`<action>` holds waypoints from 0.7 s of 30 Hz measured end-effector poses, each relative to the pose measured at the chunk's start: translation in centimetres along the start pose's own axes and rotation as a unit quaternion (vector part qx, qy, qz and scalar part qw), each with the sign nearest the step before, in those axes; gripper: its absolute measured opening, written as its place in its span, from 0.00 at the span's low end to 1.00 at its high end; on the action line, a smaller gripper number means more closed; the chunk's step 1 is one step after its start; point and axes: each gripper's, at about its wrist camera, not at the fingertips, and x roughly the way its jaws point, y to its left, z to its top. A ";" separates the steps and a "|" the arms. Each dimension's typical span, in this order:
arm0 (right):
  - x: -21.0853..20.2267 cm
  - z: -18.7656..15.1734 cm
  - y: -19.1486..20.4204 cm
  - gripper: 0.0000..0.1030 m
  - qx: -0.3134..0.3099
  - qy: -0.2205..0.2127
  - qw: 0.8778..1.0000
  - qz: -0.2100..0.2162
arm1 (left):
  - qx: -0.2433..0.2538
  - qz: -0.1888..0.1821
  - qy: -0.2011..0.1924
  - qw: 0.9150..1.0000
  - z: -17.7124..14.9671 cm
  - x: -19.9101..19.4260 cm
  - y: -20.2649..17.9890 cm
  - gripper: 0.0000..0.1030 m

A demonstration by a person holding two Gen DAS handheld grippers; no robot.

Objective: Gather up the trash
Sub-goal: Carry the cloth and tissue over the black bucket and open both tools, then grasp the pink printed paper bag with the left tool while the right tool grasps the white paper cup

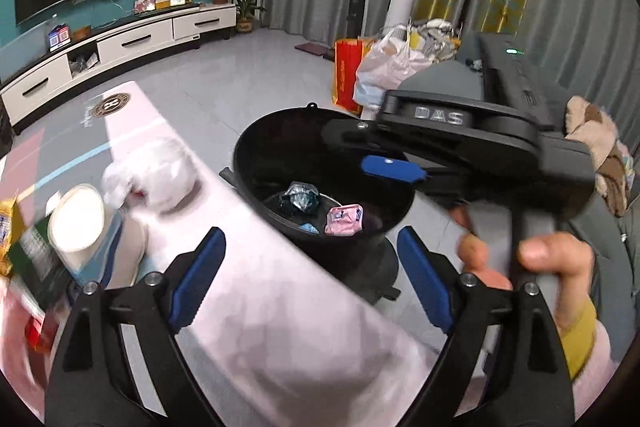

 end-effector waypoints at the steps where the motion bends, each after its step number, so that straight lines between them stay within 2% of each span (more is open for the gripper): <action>1: 0.2 -0.4 0.9 0.61 -0.017 0.004 1.000 -0.001 | -0.011 -0.001 -0.006 1.000 -0.7 -1.2 0.7 0.86; 5: 1.0 -1.8 3.3 0.63 -0.059 0.019 0.998 -0.002 | -0.046 0.010 -0.029 0.998 -2.4 -4.9 3.6 0.86; 9: 1.7 -3.8 6.3 0.63 -0.106 0.034 0.994 0.008 | -0.076 0.052 -0.066 0.994 -3.7 -9.7 7.4 0.87; 14: 2.1 -6.4 10.1 0.68 -0.180 0.034 0.983 0.017 | -0.107 0.134 -0.109 0.979 -5.9 -15.2 12.6 0.91; 18: 3.1 -8.6 13.0 0.72 -0.241 0.030 0.970 0.016 | -0.144 0.184 -0.113 0.966 -8.6 -16.4 16.0 0.91; 21: 4.2 -9.9 14.5 0.72 -0.264 0.038 0.964 0.016 | -0.157 0.180 -0.095 0.966 -9.8 -16.5 17.6 0.91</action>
